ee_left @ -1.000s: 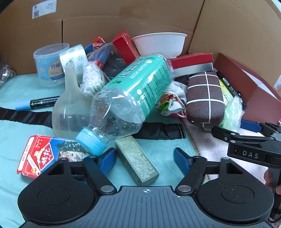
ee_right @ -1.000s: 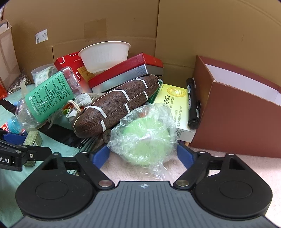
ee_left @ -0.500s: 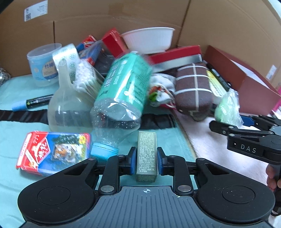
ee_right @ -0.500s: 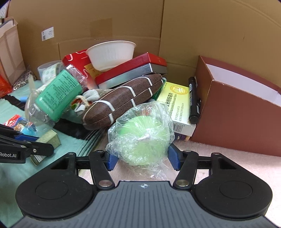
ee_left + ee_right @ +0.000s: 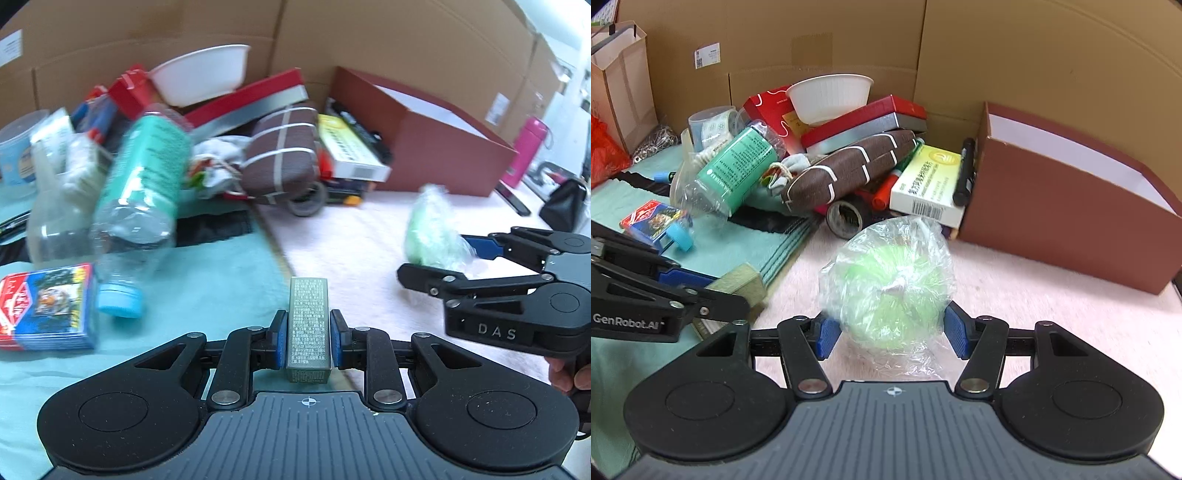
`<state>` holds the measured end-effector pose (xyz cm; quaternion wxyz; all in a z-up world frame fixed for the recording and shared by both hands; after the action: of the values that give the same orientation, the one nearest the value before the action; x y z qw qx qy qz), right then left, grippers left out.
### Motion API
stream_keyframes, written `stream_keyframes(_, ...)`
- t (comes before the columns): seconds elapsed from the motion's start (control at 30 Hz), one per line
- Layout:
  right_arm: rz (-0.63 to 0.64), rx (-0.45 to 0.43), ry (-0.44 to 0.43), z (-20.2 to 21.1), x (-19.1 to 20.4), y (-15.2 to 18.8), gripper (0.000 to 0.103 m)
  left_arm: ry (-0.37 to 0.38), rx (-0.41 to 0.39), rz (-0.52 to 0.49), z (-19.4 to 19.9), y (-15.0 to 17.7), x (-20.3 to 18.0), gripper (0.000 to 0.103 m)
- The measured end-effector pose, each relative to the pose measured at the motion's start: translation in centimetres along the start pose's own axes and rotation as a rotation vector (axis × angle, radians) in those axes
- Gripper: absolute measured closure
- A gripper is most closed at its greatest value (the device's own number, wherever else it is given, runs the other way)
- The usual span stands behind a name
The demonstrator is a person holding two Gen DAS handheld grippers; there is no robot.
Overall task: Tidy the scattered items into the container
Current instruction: 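Lift and carry the wrapped ball and olive box over the shoebox with both grippers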
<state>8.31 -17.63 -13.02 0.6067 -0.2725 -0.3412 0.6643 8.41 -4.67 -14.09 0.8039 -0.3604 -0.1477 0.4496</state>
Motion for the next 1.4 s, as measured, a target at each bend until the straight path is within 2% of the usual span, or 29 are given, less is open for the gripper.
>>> stream_keyframes(0.03,-0.002,-0.009,0.002,0.1,0.0,0.0,0.028,0.000,0.002,-0.002,-0.1,0.0,-0.3,0.080)
stream_keyframes(0.1,-0.003,-0.024,0.009,0.3,-0.1,-0.1,0.028,0.002,0.004,-0.001,-0.3,0.0,-0.5,0.079)
stream_keyframes(0.13,-0.006,-0.025,0.006,0.2,-0.2,-0.2,0.028,0.006,0.004,0.000,-0.4,0.0,-0.6,0.075)
stream_keyframes(0.17,-0.010,-0.024,0.002,0.2,-0.2,-0.2,0.028,0.012,0.002,0.001,-0.5,-0.1,-0.7,0.063)
stream_keyframes(0.2,-0.011,-0.022,-0.001,0.0,-0.2,-0.2,0.028,0.015,-0.001,0.004,-0.5,-0.1,-0.7,0.061)
stream_keyframes(0.6,-0.049,0.014,-0.019,-1.5,-0.7,0.7,0.029,0.030,0.019,-0.032,-2.2,-0.6,-1.5,0.064)
stream_keyframes(0.67,-0.043,0.019,-0.031,-1.7,-0.6,0.8,0.032,0.029,0.023,-0.046,-2.2,-0.6,-1.6,0.064)
stream_keyframes(0.7,-0.040,0.022,-0.044,-1.8,-0.4,0.8,0.038,0.028,0.025,-0.052,-2.2,-0.6,-1.6,0.064)
stream_keyframes(1.07,-0.047,0.016,-0.063,-2.0,-0.4,1.0,0.035,0.021,0.027,-0.064,-2.3,-0.7,-1.7,0.065)
stream_keyframes(1.4,-0.083,0.020,-0.064,-1.1,-0.7,1.4,0.039,-0.005,0.033,-0.078,-1.8,-0.6,-2.4,0.066)
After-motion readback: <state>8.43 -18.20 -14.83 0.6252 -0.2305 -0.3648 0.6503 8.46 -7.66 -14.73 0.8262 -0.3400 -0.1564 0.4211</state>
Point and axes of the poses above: each gripper's, at about its wrist camera, not at the fingertips, and z roughly against the way its jaws point, x to its left, y to its underside, the point moved 9 cm from there along -z, roughly the way its jaws point, and after that the axes turned 9 degrees about -z, right-handed, at the moved point
